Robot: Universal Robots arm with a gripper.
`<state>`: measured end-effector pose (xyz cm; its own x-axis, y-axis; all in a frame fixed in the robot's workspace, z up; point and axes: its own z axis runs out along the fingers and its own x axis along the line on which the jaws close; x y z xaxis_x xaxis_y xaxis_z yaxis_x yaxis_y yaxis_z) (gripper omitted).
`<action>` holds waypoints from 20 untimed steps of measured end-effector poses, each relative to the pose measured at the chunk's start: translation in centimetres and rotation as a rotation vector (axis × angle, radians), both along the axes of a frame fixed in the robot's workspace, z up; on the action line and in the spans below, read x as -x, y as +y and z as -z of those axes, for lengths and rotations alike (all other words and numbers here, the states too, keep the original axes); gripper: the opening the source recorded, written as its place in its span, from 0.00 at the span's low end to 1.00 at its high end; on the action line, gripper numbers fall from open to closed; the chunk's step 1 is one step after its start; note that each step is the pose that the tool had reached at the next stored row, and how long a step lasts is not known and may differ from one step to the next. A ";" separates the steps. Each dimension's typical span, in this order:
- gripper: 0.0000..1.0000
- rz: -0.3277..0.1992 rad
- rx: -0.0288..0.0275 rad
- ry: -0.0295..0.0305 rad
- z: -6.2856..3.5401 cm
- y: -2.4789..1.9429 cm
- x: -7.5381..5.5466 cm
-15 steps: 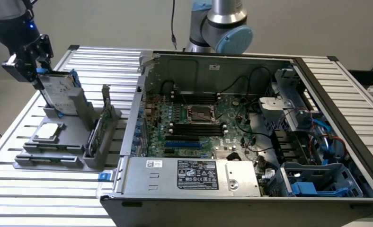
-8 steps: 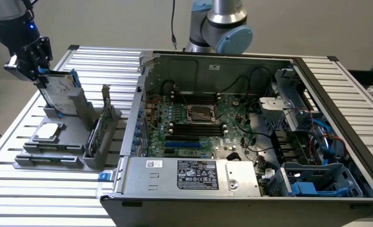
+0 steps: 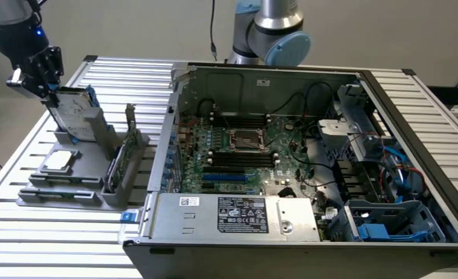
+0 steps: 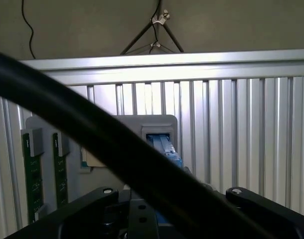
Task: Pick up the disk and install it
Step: 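Pick up the disk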
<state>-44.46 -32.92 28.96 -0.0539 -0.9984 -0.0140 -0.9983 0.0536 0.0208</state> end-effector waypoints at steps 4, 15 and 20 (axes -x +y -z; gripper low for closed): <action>0.33 0.000 0.0000 -0.0001 0.00 0.00 0.0; 0.33 0.000 -0.0001 -0.0001 0.08 -0.21 0.0; 0.33 0.000 -0.0008 -0.0010 0.07 -0.23 0.0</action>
<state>-44.46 -33.14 28.89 -0.0541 -0.9984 -0.0149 -0.9984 0.0538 0.0198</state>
